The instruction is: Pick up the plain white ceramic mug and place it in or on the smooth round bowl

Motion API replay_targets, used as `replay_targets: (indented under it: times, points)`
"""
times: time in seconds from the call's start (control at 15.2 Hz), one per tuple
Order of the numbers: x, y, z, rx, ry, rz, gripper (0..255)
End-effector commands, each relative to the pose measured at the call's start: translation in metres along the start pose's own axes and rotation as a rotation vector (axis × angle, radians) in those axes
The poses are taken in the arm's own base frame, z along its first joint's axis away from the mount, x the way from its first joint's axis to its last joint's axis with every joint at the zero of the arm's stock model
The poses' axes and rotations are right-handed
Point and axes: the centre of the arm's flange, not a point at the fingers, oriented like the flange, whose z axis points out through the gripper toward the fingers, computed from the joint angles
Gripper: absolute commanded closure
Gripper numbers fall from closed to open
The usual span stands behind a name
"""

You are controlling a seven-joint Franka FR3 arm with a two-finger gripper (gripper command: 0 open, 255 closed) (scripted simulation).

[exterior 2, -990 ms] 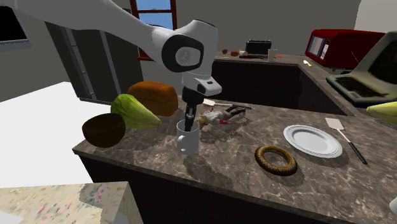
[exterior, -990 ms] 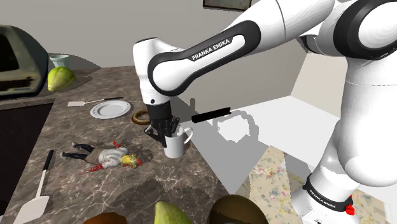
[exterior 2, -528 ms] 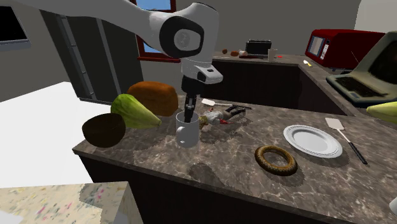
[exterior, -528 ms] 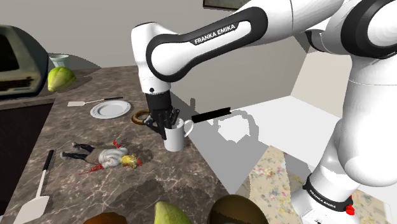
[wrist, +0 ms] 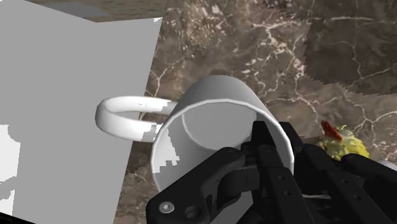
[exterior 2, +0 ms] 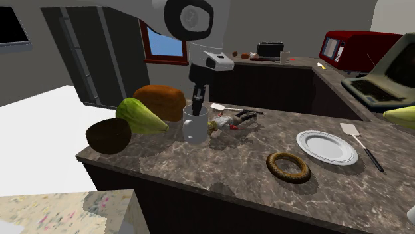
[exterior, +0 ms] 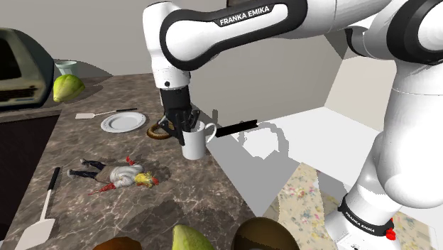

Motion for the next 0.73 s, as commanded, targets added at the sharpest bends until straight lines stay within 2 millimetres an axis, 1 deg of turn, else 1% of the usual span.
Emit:
replay_targets:
  times: [0.0,0.66]
  points:
    - [-0.003,0.001,-0.011,0.000,0.000,0.000,255]
    - [-0.011,0.002,-0.063,0.000,0.000,0.000,255]
